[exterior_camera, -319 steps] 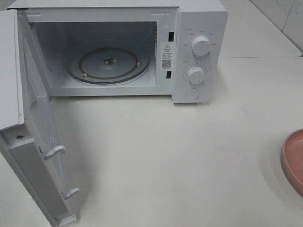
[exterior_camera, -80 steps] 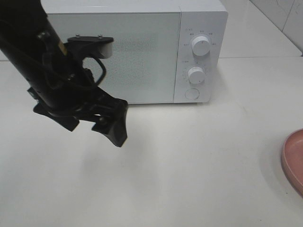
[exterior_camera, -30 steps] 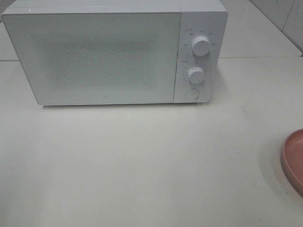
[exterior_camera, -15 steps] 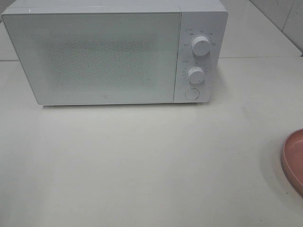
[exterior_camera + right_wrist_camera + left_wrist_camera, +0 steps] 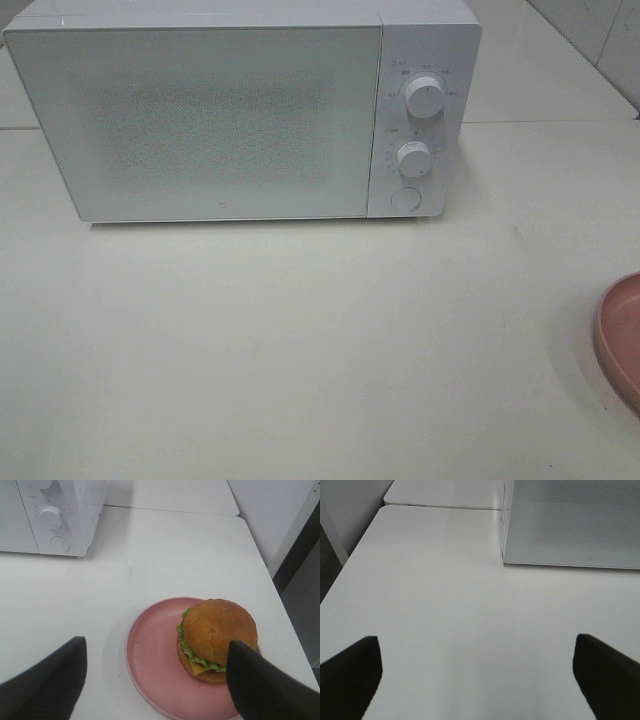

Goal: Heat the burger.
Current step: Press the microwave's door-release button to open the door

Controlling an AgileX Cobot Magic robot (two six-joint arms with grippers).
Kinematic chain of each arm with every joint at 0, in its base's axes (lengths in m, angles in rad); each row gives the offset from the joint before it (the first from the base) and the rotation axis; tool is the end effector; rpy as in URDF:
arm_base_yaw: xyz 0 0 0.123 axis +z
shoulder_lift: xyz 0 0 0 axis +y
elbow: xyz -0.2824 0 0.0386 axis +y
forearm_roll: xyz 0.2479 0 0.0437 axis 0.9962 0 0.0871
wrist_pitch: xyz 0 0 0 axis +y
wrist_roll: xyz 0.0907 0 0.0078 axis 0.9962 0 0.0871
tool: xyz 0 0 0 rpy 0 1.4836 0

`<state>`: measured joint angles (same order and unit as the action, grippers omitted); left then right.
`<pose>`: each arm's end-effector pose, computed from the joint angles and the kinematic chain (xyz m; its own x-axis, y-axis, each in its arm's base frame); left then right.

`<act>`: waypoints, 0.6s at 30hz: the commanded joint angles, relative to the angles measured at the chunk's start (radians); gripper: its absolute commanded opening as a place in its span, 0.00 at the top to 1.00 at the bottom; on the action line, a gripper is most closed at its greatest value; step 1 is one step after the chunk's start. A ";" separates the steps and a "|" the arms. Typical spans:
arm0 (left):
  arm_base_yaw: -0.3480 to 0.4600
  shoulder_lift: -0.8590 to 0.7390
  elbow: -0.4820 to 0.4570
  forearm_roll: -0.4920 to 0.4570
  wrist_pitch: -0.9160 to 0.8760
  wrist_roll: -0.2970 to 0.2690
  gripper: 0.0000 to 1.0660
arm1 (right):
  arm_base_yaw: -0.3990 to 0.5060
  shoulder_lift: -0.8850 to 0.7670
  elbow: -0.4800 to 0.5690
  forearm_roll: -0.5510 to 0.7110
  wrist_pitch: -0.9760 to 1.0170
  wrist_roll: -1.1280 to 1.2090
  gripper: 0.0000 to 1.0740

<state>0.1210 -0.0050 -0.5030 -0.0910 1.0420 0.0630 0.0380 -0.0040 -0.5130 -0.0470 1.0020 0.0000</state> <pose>-0.0045 -0.0077 0.2798 -0.4281 -0.0350 -0.9031 -0.0428 0.9989 -0.0184 -0.0047 -0.0038 0.2857 -0.3865 -0.0400 -0.9214 -0.0113 0.9992 -0.0387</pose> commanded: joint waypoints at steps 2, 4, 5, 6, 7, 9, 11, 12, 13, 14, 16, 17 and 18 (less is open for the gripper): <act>0.004 -0.025 0.003 -0.009 -0.007 -0.007 0.10 | -0.005 -0.013 0.002 -0.003 -0.008 0.000 0.30; 0.004 -0.024 0.003 -0.009 -0.007 -0.007 0.10 | -0.005 -0.013 0.002 -0.003 -0.008 0.000 0.30; 0.004 -0.024 0.003 -0.009 -0.007 -0.006 0.10 | -0.005 -0.013 0.002 -0.003 -0.008 0.000 0.30; 0.004 -0.024 0.003 -0.009 -0.007 -0.006 0.10 | -0.005 -0.013 0.002 -0.003 -0.008 0.000 0.30; 0.004 -0.024 0.003 -0.009 -0.007 -0.006 0.10 | -0.005 -0.013 0.002 -0.003 -0.008 0.000 0.30; 0.004 -0.024 0.003 -0.009 -0.007 -0.006 0.10 | -0.005 -0.013 0.002 -0.003 -0.008 0.000 0.30; 0.004 -0.024 0.003 -0.009 -0.007 -0.006 0.10 | -0.005 -0.013 0.002 -0.003 -0.008 0.000 0.30; 0.004 -0.024 0.003 -0.009 -0.007 -0.006 0.10 | -0.005 -0.013 0.002 -0.003 -0.008 0.000 0.30; 0.004 -0.024 0.003 -0.009 -0.007 -0.006 0.10 | -0.005 -0.013 0.002 -0.003 -0.008 0.000 0.30; 0.004 -0.024 0.003 -0.009 -0.007 -0.006 0.10 | -0.005 -0.013 0.002 -0.003 -0.008 0.000 0.30; 0.004 -0.024 0.003 -0.009 -0.007 -0.006 0.10 | -0.005 -0.013 0.002 -0.003 -0.008 0.000 0.30; 0.004 -0.024 0.003 -0.009 -0.007 -0.006 0.10 | -0.005 -0.013 0.002 -0.003 -0.008 0.000 0.30; 0.004 -0.024 0.003 -0.009 -0.007 -0.006 0.10 | -0.005 -0.013 0.002 -0.003 -0.008 0.000 0.30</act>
<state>0.1210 -0.0050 -0.5030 -0.0910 1.0420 0.0630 0.0380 -0.0040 -0.5130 -0.0470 1.0020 0.0000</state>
